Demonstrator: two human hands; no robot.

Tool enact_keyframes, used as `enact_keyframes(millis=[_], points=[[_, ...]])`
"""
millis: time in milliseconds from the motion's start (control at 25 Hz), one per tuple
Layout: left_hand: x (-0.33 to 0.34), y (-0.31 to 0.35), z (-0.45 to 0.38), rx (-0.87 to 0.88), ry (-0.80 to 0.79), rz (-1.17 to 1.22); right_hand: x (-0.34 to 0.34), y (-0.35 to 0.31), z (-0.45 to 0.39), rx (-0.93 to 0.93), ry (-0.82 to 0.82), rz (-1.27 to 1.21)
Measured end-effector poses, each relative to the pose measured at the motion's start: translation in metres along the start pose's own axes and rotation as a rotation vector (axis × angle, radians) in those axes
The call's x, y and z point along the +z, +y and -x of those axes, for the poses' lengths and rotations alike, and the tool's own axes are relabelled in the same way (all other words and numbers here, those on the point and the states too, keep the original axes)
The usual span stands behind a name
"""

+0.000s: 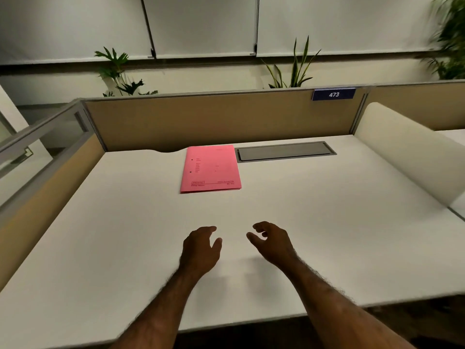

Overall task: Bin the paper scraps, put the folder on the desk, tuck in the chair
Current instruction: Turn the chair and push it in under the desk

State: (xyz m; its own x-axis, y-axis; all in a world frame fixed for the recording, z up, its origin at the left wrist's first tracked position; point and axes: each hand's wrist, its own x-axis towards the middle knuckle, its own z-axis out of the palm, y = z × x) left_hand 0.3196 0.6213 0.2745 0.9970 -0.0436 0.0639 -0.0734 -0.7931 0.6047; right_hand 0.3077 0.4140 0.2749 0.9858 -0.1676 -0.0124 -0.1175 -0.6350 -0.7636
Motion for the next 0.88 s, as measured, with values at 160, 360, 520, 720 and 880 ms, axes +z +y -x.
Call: enact_keyframes(millis=[160, 360, 520, 720, 880], points=[[0.006, 0.017, 0.053, -0.002, -0.061, 0.066, -0.019, 0.009, 0.058, 0.02, 0.015, -0.007], [0.008, 0.041, 0.093, 0.019, -0.112, 0.052, -0.042, 0.017, 0.108, 0.018, 0.025, -0.018], [0.016, 0.059, 0.132, 0.005, -0.119, 0.04, -0.059, 0.034, 0.148, 0.024, 0.024, -0.026], [0.035, 0.089, 0.195, -0.01, -0.105, 0.06, -0.083, 0.063, 0.205, 0.018, 0.016, -0.024], [0.056, 0.114, 0.261, -0.027, -0.092, 0.056, -0.104, 0.096, 0.258, 0.005, 0.018, -0.018]])
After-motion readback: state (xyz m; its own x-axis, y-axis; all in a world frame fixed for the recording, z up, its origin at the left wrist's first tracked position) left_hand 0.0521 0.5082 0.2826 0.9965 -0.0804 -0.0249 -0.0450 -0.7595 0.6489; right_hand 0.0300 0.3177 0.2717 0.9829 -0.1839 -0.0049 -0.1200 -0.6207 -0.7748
